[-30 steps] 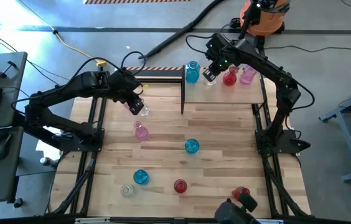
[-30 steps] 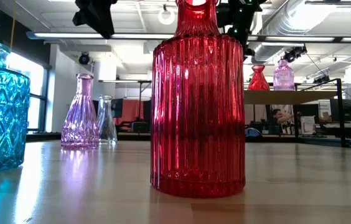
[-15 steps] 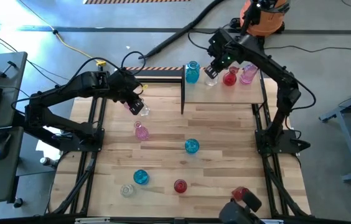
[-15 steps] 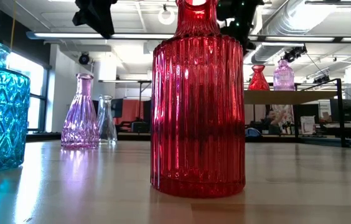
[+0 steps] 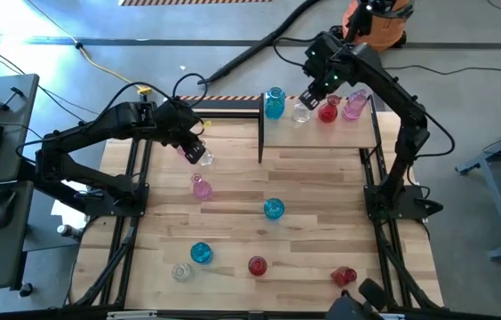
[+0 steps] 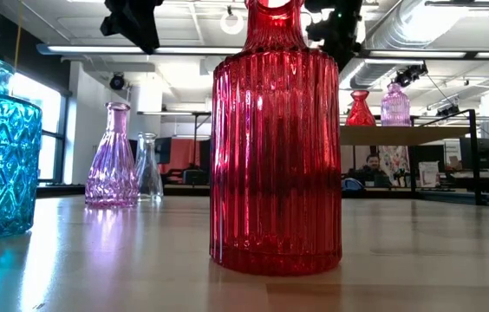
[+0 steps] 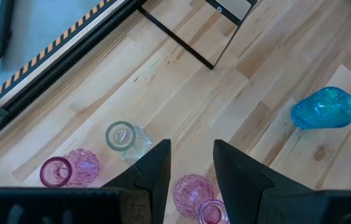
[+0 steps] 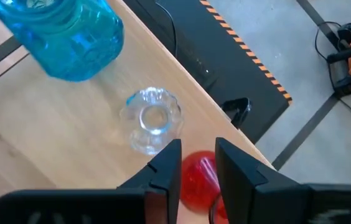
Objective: Sort vases onto shelf
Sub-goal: Put the top blue vase on the shelf aligned with the other blue vase
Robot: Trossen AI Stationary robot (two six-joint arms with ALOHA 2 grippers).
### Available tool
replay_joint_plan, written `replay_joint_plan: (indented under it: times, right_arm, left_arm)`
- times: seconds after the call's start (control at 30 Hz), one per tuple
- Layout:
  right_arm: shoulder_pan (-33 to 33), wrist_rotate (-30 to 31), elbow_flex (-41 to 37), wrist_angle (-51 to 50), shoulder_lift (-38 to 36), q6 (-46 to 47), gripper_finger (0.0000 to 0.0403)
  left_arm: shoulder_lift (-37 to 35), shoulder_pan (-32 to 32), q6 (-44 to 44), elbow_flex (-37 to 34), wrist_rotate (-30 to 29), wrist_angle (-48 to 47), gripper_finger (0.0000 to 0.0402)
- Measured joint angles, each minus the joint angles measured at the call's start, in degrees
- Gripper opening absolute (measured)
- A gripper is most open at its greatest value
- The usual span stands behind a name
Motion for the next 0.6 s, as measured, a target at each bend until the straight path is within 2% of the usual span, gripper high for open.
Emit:
replay_joint_plan:
  times: [0.23,0.4,0.6]
  right_arm:
    - [0.24,-1.85,3.31,-5.67,-0.12,1.62,0.0079]
    - [1.29,-6.95,3.26,-5.75,-0.99,2.22,0.0079]
    - [4.61,-11.09,3.26,-5.74,-1.03,4.62,0.0079]
  left_arm:
    - [0.00,0.01,0.00,0.00,0.33,-0.02,0.0113]
    - [0.00,-0.11,0.02,0.00,3.59,-0.02,0.0113]
    - [0.00,-0.15,0.48,0.00,4.48,-1.29,0.0113]
